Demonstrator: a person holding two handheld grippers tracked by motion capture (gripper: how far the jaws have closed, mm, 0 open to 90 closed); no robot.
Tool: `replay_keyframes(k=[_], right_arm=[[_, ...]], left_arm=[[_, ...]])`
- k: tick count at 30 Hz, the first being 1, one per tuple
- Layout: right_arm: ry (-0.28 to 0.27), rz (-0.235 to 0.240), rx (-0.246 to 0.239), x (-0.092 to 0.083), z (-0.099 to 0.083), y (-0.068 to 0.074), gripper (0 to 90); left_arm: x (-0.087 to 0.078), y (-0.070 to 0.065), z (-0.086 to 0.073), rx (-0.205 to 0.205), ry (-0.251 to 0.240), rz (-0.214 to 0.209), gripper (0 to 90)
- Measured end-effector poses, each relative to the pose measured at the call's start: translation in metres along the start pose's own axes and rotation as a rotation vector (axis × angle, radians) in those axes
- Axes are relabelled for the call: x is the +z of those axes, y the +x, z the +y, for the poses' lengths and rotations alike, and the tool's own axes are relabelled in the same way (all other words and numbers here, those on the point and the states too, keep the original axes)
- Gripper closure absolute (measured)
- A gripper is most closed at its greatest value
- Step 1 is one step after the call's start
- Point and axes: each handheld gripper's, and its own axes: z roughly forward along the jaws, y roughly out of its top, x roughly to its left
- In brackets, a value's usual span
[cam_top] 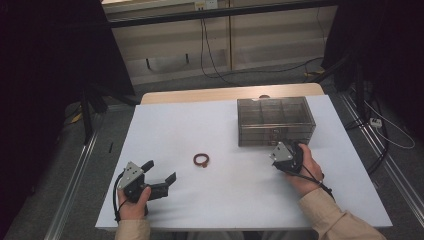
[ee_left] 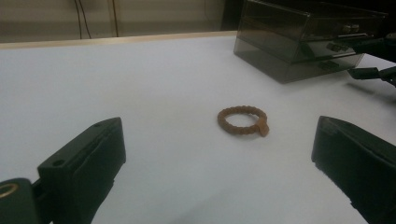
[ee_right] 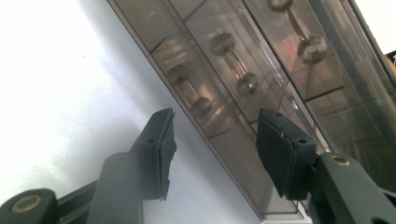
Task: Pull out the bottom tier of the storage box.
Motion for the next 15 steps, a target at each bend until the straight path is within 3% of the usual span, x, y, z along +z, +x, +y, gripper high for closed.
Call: replay_keyframes(k=[15], right_arm=[[-0.015, 0.003, -0.05, 0.001, 0.0011, 0.0004, 57.8]], left_arm=[[0.0003, 0.0, -0.0002, 0.001, 0.004, -0.005, 2.9]])
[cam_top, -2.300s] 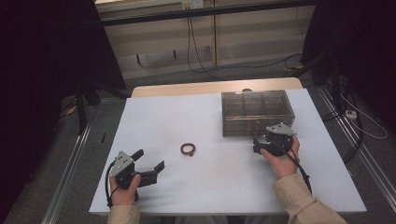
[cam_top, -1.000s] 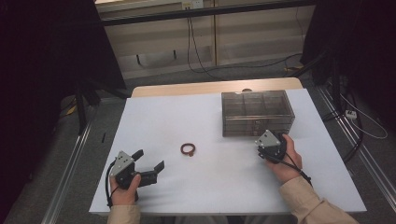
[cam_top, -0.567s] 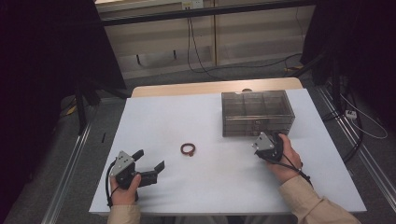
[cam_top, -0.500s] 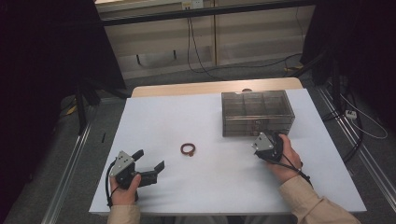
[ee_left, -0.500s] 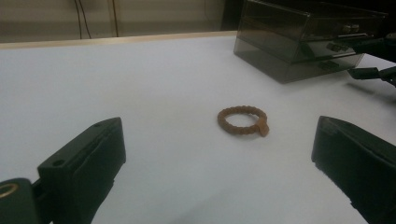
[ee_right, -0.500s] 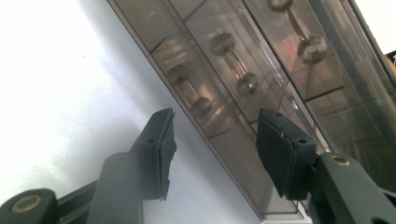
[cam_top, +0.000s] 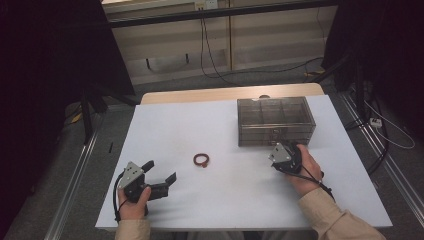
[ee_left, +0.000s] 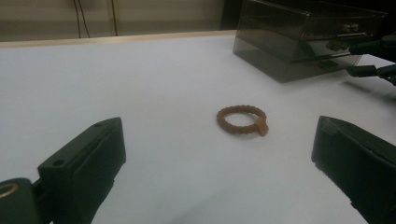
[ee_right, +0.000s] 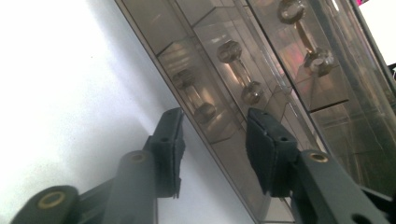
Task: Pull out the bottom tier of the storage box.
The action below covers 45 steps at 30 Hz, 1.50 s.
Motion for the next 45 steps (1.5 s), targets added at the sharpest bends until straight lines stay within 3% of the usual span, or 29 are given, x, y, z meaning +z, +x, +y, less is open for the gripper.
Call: replay_keyframes(k=[5, 11, 16, 22, 35, 41, 45], right_arm=[[-0.001, 0.009, 0.004, 0.001, 0.001, 0.002, 60.1], [0.013, 0.008, -0.092, 0.002, 0.001, -0.001, 60.2], [0.008, 0.013, -0.089, 0.004, 0.002, 0.002, 62.1], [0.015, 0.02, -0.121, 0.007, 0.003, 0.005, 62.3], [0.011, 0.006, -0.148, 0.018, 0.003, 0.01, 64.7], [0.009, -0.017, -0.183, 0.022, 0.005, 0.012, 68.2], [0.006, -0.042, -0.235, 0.023, 0.005, 0.013, 72.6]], left_arm=[[0.001, 0.0, 0.0, 0.0, 0.004, -0.006, 3.0], [0.001, 0.0, 0.0, 0.002, 0.005, -0.009, 3.2], [0.001, 0.0, 0.0, 0.002, 0.005, -0.007, 3.2], [0.001, 0.0, 0.0, 0.0, 0.006, -0.003, 3.2], [0.003, 0.001, -0.001, 0.002, 0.016, 0.001, 3.2], [0.004, 0.001, -0.001, 0.008, 0.025, 0.0, 3.2], [0.004, 0.001, -0.001, 0.009, 0.026, 0.0, 3.2]])
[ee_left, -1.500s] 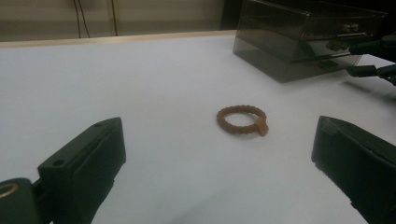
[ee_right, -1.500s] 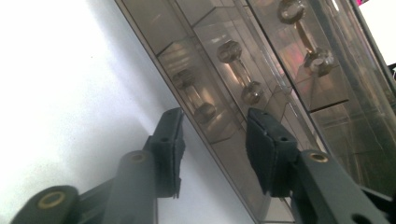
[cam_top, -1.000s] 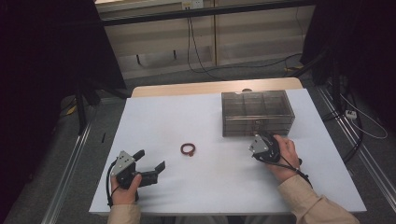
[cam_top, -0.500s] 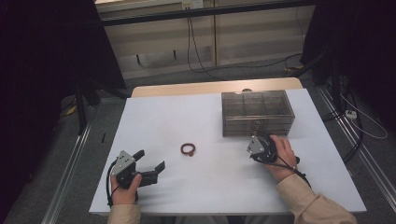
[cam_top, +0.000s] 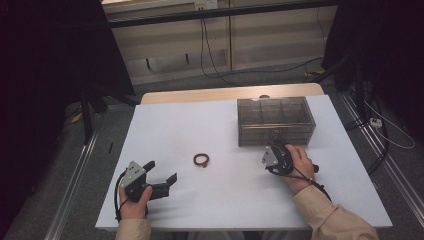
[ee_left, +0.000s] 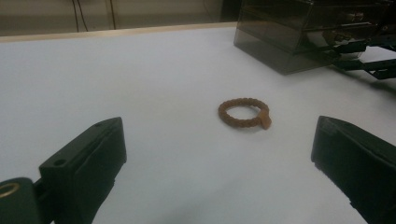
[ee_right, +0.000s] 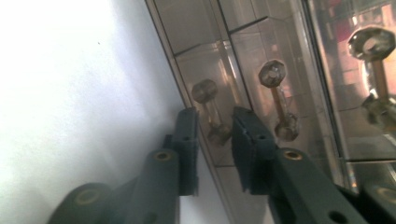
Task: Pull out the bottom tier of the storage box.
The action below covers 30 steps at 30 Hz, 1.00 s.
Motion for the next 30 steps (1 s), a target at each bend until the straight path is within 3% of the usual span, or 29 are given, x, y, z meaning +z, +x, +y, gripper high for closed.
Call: replay_keyframes(k=[1, 12, 20, 27, 28, 30], right_arm=[[0.01, -0.015, -0.024, -0.0001, 0.0006, -0.0003, 76.1], [0.025, -0.039, -0.094, 0.0003, 0.0039, 0.0037, 78.8], [0.005, -0.025, -0.06, 0.0003, 0.0039, 0.0025, 75.7], [0.019, -0.059, -0.109, 0.0006, 0.0064, 0.0085, 77.4], [0.025, -0.07, -0.137, 0.0005, 0.0066, 0.0087, 78.9], [0.025, -0.061, -0.131, 0.0001, 0.0062, 0.0079, 79.1]], left_arm=[[0.0, 0.0001, -0.0001, 0.0, 0.0, 0.0, 3.2], [0.0002, 0.0002, 0.0001, 0.003, 0.006, 0.004, 3.2], [0.0007, 0.0003, -0.0004, 0.001, 0.012, 0.003, 3.2], [0.0019, -0.0005, -0.0005, 0.002, 0.017, 0.0, 3.2], [0.002, -0.0006, -0.0005, 0.002, 0.017, 0.0, 3.2], [0.0019, -0.0002, -0.0005, 0.008, 0.022, 0.001, 3.2]])
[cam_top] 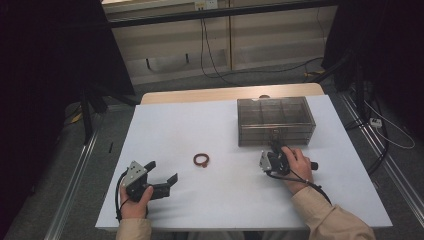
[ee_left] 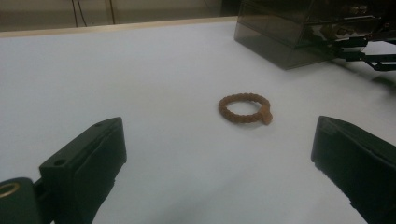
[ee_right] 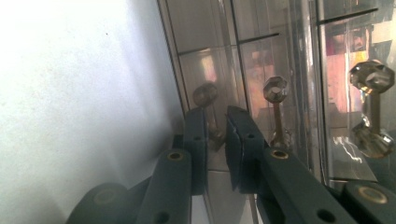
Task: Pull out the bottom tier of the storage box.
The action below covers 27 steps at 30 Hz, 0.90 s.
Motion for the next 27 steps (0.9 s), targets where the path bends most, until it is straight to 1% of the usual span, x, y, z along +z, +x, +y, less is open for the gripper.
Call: replay_keyframes(k=[5, 6, 7, 8, 9, 10, 11, 12, 13, 14, 15, 16, 17, 18, 21, 22, 25, 26, 27], right_arm=[[0.002, 0.001, -0.004, -0.001, 0.0, 0.0, 79.3], [0.003, 0.0, -0.013, -0.005, 0.001, 0.001, 90.0], [0.003, 0.0, -0.013, -0.005, 0.001, 0.001, 90.0], [-0.057, 0.01, 0.015, -0.009, 0.002, -0.001, 90.0], [-0.052, 0.024, 0.021, -0.011, 0.004, 0.0, 90.0], [-0.025, 0.038, -0.001, -0.011, 0.006, 0.004, 90.0], [-0.025, 0.038, -0.001, -0.011, 0.006, 0.004, 90.0], [-0.015, 0.038, 0.005, -0.01, 0.005, 0.007, 86.4], [-0.015, 0.038, 0.005, -0.01, 0.005, 0.007, 86.4], [-0.013, 0.022, 0.017, -0.009, 0.005, 0.008, 82.9], [-0.012, 0.011, 0.027, -0.009, 0.004, 0.007, 81.3], [-0.011, 0.015, 0.05, -0.009, 0.002, 0.004, 77.1], [-0.011, 0.015, 0.05, -0.009, 0.002, 0.004, 77.1], [-0.009, 0.012, 0.055, -0.008, 0.0, 0.003, 74.7], [-0.007, 0.011, 0.052, -0.005, 0.0, 0.003, 73.0], [-0.006, -0.004, 0.045, -0.003, 0.0, 0.005, 72.5], [-0.009, -0.019, 0.033, 0.0, 0.001, 0.005, 73.2], [-0.003, -0.042, 0.018, 0.001, 0.002, 0.008, 74.8], [-0.003, -0.042, 0.018, 0.001, 0.002, 0.008, 74.8]], left_arm=[[0.0, 0.0, 0.0, -0.002, 0.001, 0.0, 3.2], [0.0, 0.0, 0.0, -0.002, 0.001, -0.001, 3.2], [0.0, 0.0, 0.0, -0.002, 0.001, -0.001, 3.2], [0.0, 0.0, 0.0, 0.001, 0.003, 0.0, 3.2], [0.001, -0.001, 0.0, 0.002, 0.005, -0.002, 3.2], [0.001, -0.002, 0.0, 0.0, 0.005, -0.005, 3.2], [0.001, -0.002, 0.0, 0.0, 0.005, -0.005, 3.2], [0.001, -0.002, 0.0, 0.003, 0.007, -0.004, 3.2], [0.0, -0.002, 0.001, 0.006, 0.007, -0.005, 3.2], [0.0, -0.002, 0.001, 0.006, 0.006, -0.004, 3.2], [0.0, -0.001, 0.0, 0.007, 0.007, -0.003, 3.2], [0.001, -0.001, 0.0, 0.002, 0.007, -0.003, 3.2], [0.001, -0.001, 0.0, 0.002, 0.007, -0.003, 3.2], [0.002, -0.001, -0.001, -0.002, 0.009, -0.005, 3.2], [0.002, -0.001, -0.001, 0.004, 0.017, -0.006, 3.2], [0.002, -0.001, -0.001, 0.005, 0.018, -0.008, 3.2], [0.002, -0.001, -0.001, 0.002, 0.016, -0.007, 3.2], [0.003, -0.001, -0.002, -0.003, 0.015, -0.007, 3.2], [0.003, -0.001, -0.002, -0.008, 0.015, -0.009, 3.2]])
